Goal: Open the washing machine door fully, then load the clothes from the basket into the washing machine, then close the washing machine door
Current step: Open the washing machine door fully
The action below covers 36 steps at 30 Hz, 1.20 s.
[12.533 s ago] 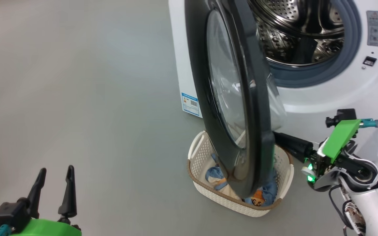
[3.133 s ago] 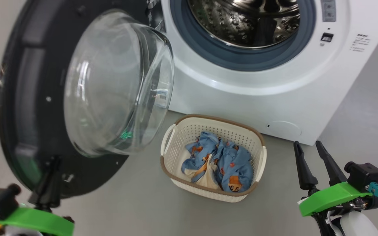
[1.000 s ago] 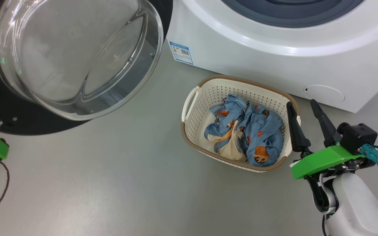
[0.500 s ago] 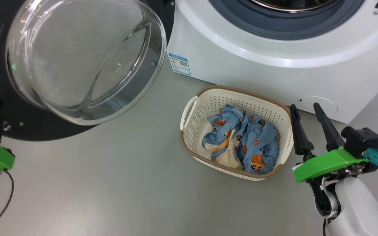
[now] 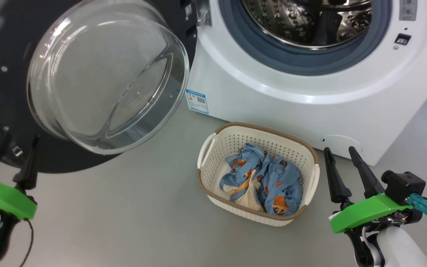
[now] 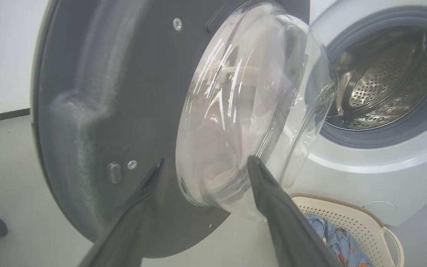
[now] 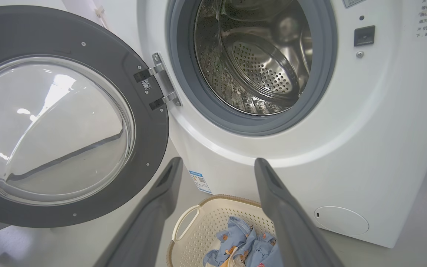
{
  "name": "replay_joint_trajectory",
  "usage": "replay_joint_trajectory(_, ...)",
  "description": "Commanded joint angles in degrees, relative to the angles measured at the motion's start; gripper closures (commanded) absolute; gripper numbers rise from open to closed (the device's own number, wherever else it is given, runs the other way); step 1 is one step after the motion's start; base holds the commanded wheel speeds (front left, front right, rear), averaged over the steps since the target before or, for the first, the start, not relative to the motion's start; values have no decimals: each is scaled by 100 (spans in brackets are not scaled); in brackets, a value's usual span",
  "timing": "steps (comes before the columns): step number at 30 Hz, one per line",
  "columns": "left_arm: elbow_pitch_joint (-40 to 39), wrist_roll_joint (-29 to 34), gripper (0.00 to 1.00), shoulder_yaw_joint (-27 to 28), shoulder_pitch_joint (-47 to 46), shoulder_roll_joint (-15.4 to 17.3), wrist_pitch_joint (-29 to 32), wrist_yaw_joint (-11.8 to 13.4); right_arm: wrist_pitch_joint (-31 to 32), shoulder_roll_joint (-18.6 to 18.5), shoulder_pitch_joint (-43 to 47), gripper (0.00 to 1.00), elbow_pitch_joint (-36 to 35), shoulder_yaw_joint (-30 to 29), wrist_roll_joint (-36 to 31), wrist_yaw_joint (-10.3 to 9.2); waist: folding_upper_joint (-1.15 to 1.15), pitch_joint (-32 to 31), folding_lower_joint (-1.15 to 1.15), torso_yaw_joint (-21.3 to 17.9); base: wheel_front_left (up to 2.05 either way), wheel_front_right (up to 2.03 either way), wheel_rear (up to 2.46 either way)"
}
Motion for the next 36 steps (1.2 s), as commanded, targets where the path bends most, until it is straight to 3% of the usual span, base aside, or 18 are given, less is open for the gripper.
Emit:
replay_joint_trajectory(1,-214,108,0,330,-44,283,-77,66,-70,-38,16,0,-181,115,37,43,0,-163,1,-151,0,0,0)
replay_joint_trajectory(17,-1939,668,0,1113,1334,-39,-77,560,-70,-127,342,0,-365,301,118,43,0,-489,1,-1009,0,0,0)
replay_joint_trajectory(36,-2623,1104,0,1539,2161,-525,-77,748,-70,-229,393,0,-500,469,233,43,0,-659,1,-2020,0,0,0)
